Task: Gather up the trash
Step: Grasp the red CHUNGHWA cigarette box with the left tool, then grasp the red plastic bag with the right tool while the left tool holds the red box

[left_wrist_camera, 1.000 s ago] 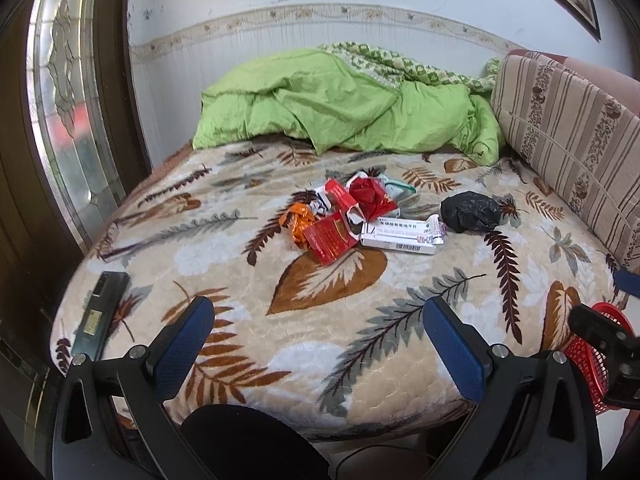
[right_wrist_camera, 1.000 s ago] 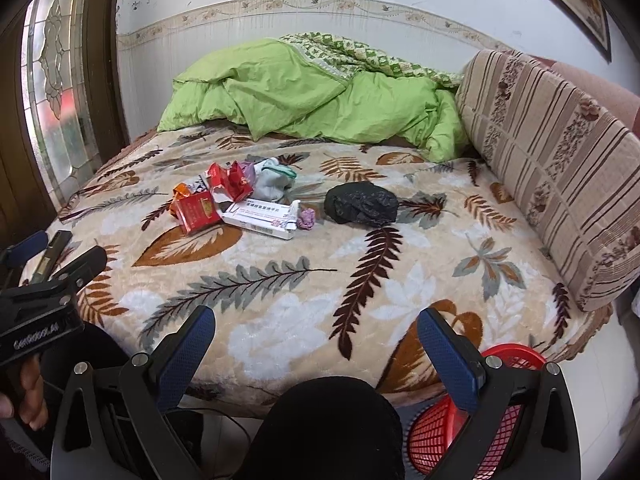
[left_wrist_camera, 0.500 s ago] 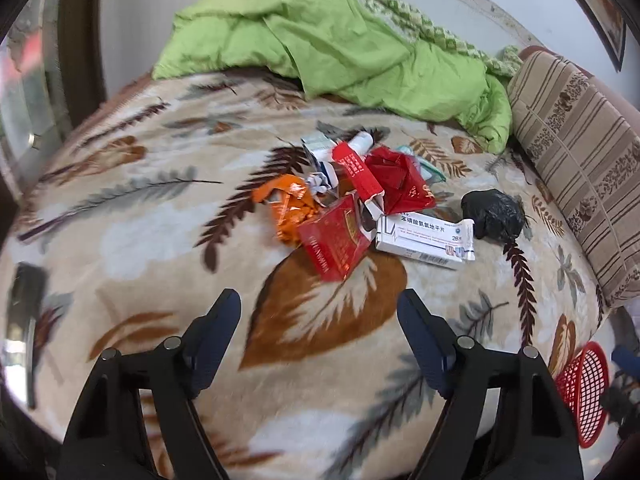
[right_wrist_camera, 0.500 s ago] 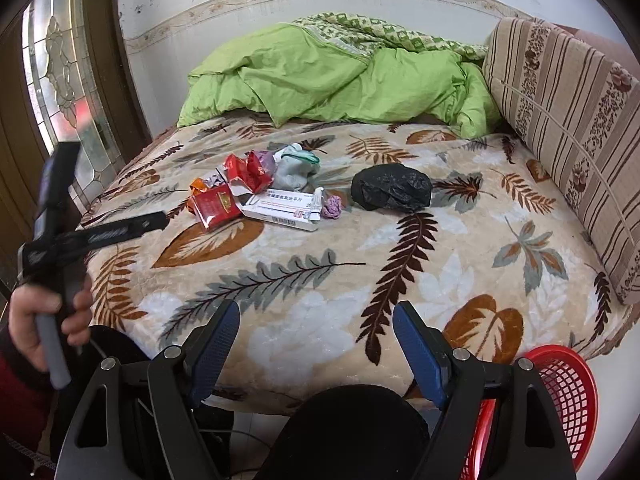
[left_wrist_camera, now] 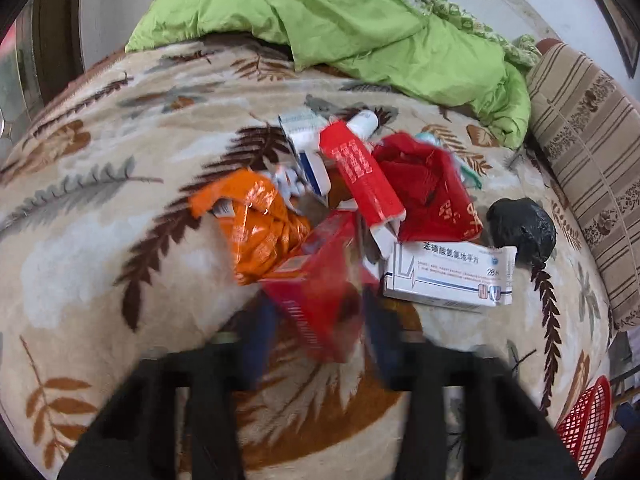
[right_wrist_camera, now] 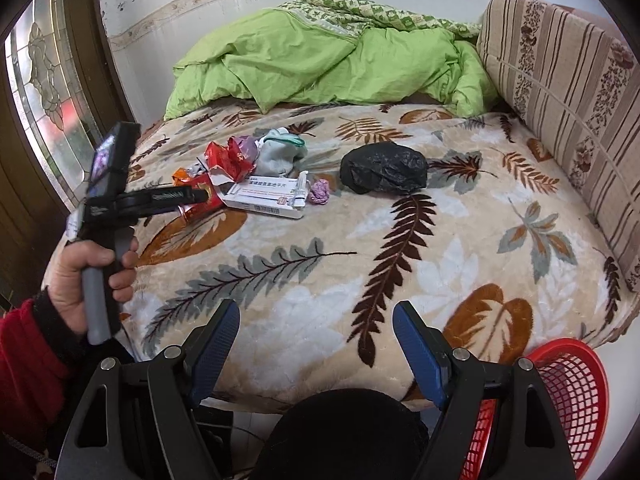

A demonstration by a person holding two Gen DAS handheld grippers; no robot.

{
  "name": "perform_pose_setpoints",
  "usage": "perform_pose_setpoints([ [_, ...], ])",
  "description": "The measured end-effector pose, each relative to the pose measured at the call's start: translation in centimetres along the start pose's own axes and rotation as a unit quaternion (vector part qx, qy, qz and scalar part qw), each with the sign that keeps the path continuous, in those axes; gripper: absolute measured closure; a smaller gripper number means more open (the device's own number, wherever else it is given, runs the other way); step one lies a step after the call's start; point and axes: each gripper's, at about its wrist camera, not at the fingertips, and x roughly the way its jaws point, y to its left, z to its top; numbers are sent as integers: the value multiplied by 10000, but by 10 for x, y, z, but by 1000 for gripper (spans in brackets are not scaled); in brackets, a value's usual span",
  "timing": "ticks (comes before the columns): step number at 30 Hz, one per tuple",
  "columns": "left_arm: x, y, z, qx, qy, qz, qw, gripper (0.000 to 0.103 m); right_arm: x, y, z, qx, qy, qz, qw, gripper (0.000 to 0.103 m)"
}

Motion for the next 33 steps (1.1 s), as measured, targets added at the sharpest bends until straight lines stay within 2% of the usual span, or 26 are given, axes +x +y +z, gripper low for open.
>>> perform_pose_setpoints([
  [6, -16, 0, -17, 14, -29, -165, 9999, 82, 16, 1, 23, -214, 13, 445, 9988, 21],
  [10, -41, 5, -39, 2, -80, -104, 9999, 82, 44, 2, 53, -344, 47, 732, 9967, 21],
  [13, -58, 12, -50, -7, -271, 105, 9996, 82, 76, 2, 82, -322, 161, 998, 9944, 21],
  [15, -68, 19, -52, -96, -422, 265, 9987, 82, 95, 0, 97, -220, 230, 1158, 9928, 34],
  [19, -73, 29, -55, -100, -590, 474, 9971, 82, 122, 19, 116, -228, 264, 1411, 9894, 34],
  [21, -71, 34, -55, -166, -619, 523, 9966, 82, 130, 33, 121, -384, 197, 1437, 9887, 34],
  [23, -68, 37, -53, -240, -583, 400, 9972, 82, 142, 46, 125, -515, 139, 1396, 9888, 34],
  [27, -65, 33, -52, -126, -640, 372, 9972, 82, 169, 60, 129, -714, 215, 1196, 9900, 34],
  [28, -65, 31, -52, -82, -668, 389, 9970, 82, 175, 62, 129, -743, 235, 1156, 9902, 36],
  [29, -66, 29, -54, -48, -682, 386, 9969, 82, 182, 63, 129, -762, 282, 1184, 9896, 47],
  [30, -66, 27, -54, -12, -701, 357, 9969, 82, 189, 66, 128, -780, 393, 1177, 9892, 66],
  [31, -67, 27, -54, 13, -735, 359, 9966, 82, 191, 66, 128, -769, 439, 1138, 9895, 75],
  [33, -70, 23, -56, 73, -805, 384, 9960, 82, 188, 64, 124, -628, 372, 1167, 9905, 81],
])
